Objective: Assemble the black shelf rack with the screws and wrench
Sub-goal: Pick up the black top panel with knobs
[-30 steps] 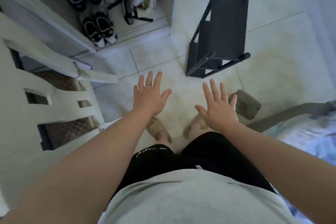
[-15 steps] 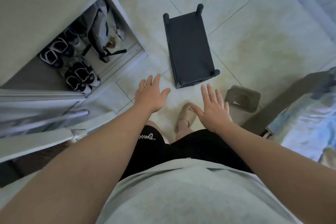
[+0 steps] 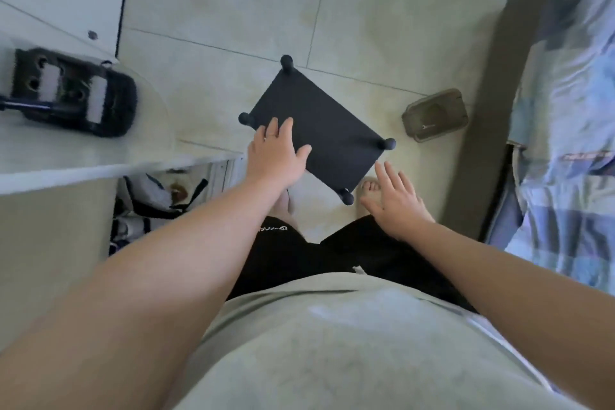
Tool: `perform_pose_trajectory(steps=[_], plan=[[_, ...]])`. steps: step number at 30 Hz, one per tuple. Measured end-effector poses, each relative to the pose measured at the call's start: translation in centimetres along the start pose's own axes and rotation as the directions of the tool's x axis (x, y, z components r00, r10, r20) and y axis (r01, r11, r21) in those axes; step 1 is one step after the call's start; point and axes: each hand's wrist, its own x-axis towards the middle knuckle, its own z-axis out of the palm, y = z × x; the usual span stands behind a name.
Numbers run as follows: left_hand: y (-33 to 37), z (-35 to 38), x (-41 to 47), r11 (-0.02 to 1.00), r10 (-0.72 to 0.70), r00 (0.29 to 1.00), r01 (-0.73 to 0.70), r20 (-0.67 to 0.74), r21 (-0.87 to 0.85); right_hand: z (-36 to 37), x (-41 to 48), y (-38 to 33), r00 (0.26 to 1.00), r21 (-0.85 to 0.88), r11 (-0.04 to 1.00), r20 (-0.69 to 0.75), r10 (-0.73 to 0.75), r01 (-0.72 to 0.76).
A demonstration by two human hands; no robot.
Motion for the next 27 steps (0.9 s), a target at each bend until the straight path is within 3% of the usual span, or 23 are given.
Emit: perform_pose_trajectory(steps=[2, 6, 10, 15, 19, 22, 27], plan=[[-1.0, -1.8, 1.7, 0.994, 0.077, 0.997, -0.075, -0.016, 0.080, 1.0, 0.1, -1.9, 0.994, 0.178, 0.978, -0.002, 0.114, -0.111], [-2.8, -4.1, 5.1, 0.980, 0.115, 0.993, -0.110, -0.023, 0.165, 2.5, 1.5, -5.0, 0.947, 0.479, 0.830, 0.005, 0.322, -0.285], [-4.1, -5.0, 8.2, 0.990, 0.099, 0.995, -0.097, -0.007, 0.106, 3.2, 3.5, -6.2, 0.897, 0.676, 0.637, 0.081, 0.435, -0.371], [-4.8, -4.3, 11.1, 0.998, 0.014, 0.977, 0.000, 0.212, -0.063, 3.4, 6.3, -6.3, 0.868, 0.878, 0.319, 0.185, 0.461, -0.357], [-5.2, -3.6, 12.8, 0.976, -0.008, 0.968, 0.062, 0.252, -0.206, 3.3, 7.5, -6.2, 0.865, 0.957, 0.064, 0.227, 0.448, -0.284], [-5.3, -3.7, 13.3, 0.955, -0.032, 0.965, 0.106, 0.260, -0.276, 2.9, 7.3, -6.1, 0.866, 0.960, 0.004, 0.249, 0.434, -0.279], [-5.3, -5.9, 12.9, 0.936, -0.019, 0.979, 0.088, 0.202, -0.341, 0.5, 6.4, -6.9, 0.880, 0.966, 0.037, 0.218, 0.422, -0.257]])
